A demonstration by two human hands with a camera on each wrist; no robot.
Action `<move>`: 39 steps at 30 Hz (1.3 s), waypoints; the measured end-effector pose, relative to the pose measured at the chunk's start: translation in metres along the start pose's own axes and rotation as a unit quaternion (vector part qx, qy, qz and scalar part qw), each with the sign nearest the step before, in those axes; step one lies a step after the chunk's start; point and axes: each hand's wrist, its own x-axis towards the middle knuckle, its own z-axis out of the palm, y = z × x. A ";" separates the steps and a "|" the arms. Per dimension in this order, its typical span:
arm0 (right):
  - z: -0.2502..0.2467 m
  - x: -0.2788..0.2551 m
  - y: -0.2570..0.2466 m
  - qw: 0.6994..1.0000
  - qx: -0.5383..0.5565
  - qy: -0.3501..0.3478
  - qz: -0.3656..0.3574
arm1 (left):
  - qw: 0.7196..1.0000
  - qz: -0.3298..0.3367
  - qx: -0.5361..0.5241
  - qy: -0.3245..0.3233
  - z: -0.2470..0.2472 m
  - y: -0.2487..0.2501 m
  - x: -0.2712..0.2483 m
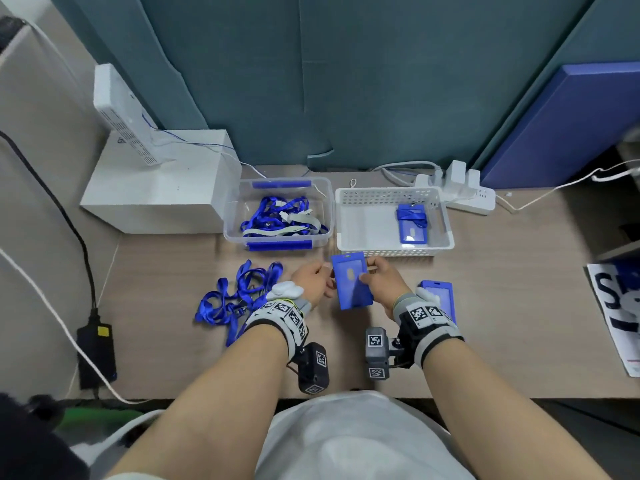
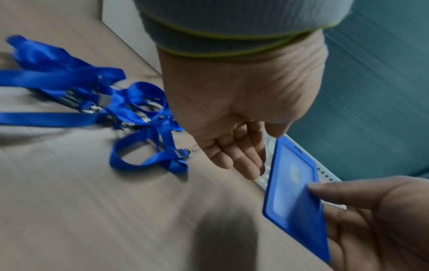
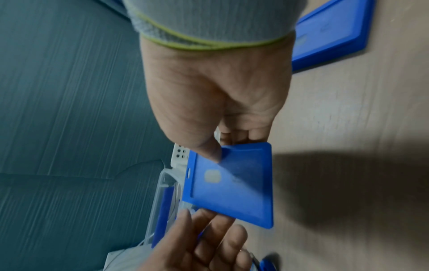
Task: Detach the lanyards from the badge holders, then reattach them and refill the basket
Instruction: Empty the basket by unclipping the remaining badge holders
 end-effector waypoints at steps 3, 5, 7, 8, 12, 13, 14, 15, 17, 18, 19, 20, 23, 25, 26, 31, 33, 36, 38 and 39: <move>-0.016 -0.004 0.008 0.999 0.007 0.033 0.010 | 0.998 0.041 0.013 -0.034 0.019 0.007 0.000; -0.037 -0.010 0.021 0.998 0.011 0.059 0.022 | 0.993 0.060 0.069 -0.074 0.041 0.005 0.003; -0.060 -0.014 0.039 0.995 0.015 0.092 0.037 | 0.986 0.068 0.119 -0.097 0.067 0.006 0.001; -0.072 -0.016 0.047 0.993 0.021 0.106 0.043 | 0.983 0.077 0.129 -0.101 0.079 0.010 -0.001; -0.111 -0.017 0.070 0.989 0.004 0.138 0.057 | 0.977 0.071 0.163 -0.117 0.126 0.021 -0.002; -0.116 -0.018 0.072 0.988 -0.002 0.146 0.060 | 0.976 0.073 0.172 -0.116 0.132 0.023 -0.002; -0.123 -0.017 0.075 0.986 -0.004 0.154 0.061 | 0.975 0.074 0.176 -0.115 0.141 0.025 -0.002; -0.133 -0.015 0.081 0.984 -0.011 0.163 0.064 | 0.974 0.071 0.182 -0.112 0.154 0.028 -0.002; -0.139 -0.011 0.087 0.983 -0.031 0.168 0.067 | 0.977 0.057 0.183 -0.096 0.164 0.031 -0.004; -0.146 -0.007 0.091 0.982 -0.039 0.170 0.068 | 0.977 0.052 0.189 -0.088 0.172 0.032 -0.002; -0.152 -0.003 0.095 0.982 -0.044 0.167 0.073 | 0.976 0.048 0.195 -0.082 0.182 0.031 0.000; -0.156 0.001 0.099 0.983 -0.048 0.163 0.074 | 0.976 0.040 0.198 -0.076 0.187 0.030 0.001; -0.159 0.002 0.098 0.986 -0.055 0.147 0.064 | 0.975 0.029 0.213 -0.060 0.193 0.024 0.003; -0.162 0.003 0.099 0.987 -0.052 0.141 0.060 | 0.972 0.025 0.226 -0.052 0.196 0.025 0.003; -0.164 0.004 0.100 0.987 -0.050 0.140 0.058 | 0.972 0.023 0.228 -0.051 0.196 0.027 0.001; -0.169 0.006 0.107 0.984 -0.045 0.151 0.085 | 0.962 0.004 0.257 -0.091 0.197 0.025 0.004; -0.171 0.008 0.109 0.982 -0.052 0.144 0.108 | 0.957 -0.005 0.269 -0.103 0.197 0.027 0.006; -0.172 0.013 0.109 0.979 -0.062 0.144 0.132 | 0.940 -0.010 0.314 -0.132 0.195 0.039 0.006; -0.172 0.014 0.108 0.976 -0.059 0.149 0.149 | 0.934 -0.013 0.331 -0.136 0.194 0.042 0.006; -0.172 0.015 0.109 0.975 -0.057 0.149 0.155 | 0.932 -0.014 0.337 -0.135 0.194 0.042 0.006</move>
